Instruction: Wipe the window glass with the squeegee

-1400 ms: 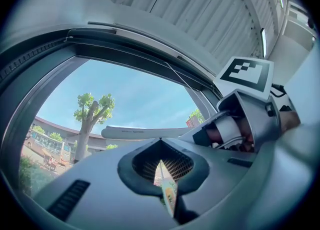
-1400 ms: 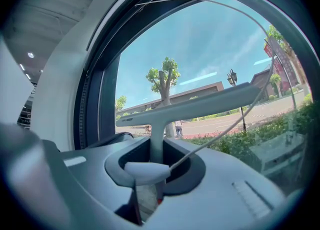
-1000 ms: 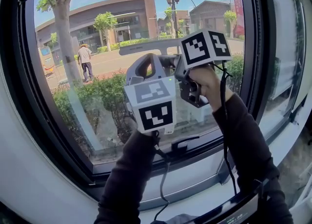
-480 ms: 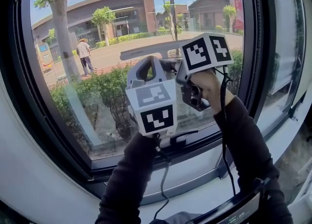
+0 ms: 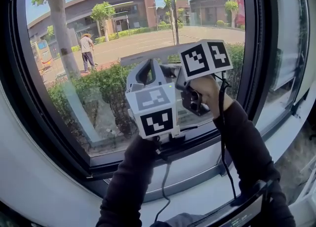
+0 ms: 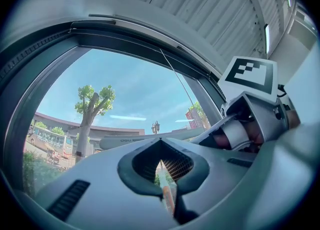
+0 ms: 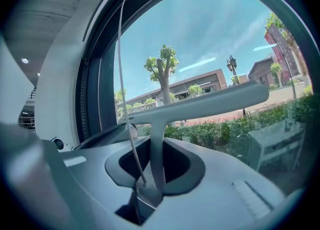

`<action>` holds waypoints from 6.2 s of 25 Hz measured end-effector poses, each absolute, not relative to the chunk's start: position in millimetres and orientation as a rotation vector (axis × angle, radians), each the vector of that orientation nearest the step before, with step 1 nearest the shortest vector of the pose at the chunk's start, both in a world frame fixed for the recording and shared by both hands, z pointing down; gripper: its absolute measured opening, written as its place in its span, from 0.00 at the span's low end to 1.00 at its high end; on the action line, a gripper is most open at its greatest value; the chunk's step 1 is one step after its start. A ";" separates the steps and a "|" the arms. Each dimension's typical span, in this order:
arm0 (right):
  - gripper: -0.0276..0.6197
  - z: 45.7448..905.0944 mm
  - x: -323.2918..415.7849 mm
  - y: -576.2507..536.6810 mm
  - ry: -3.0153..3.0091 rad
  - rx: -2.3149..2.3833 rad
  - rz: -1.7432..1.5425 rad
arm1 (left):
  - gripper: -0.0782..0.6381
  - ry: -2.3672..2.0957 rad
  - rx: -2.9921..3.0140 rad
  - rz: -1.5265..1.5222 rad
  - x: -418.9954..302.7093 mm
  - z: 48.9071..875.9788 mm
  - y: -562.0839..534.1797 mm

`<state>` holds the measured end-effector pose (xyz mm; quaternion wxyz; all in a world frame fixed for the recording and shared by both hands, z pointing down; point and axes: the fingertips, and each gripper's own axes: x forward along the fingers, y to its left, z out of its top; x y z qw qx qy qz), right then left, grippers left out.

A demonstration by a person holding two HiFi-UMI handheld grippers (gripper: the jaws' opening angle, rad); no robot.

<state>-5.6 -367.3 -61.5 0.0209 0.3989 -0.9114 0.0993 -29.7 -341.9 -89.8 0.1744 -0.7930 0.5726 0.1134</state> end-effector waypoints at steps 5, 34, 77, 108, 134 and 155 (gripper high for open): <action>0.14 -46.4 -5.4 -366.8 -2.810 1.224 0.332 | 0.10 1.640 -2.255 0.295 -28.8 -77.1 -341.7; 0.14 30.6 5.2 -364.4 -2.764 1.219 0.482 | 0.10 1.686 -2.305 0.186 -14.7 -13.6 -342.2; 0.14 137.1 15.8 -359.9 -2.673 1.150 0.732 | 0.10 1.746 -2.387 0.013 1.9 77.4 -346.1; 0.14 200.6 15.9 -354.1 -2.617 1.040 0.939 | 0.10 1.805 -2.428 -0.104 2.4 138.8 -354.3; 0.13 141.8 -50.2 -323.2 -2.804 0.887 0.688 | 0.10 1.977 -2.218 0.176 -71.8 84.6 -320.2; 0.13 -123.4 -110.8 -330.4 -3.001 1.150 0.200 | 0.10 1.656 -2.098 0.431 -133.2 -161.5 -303.5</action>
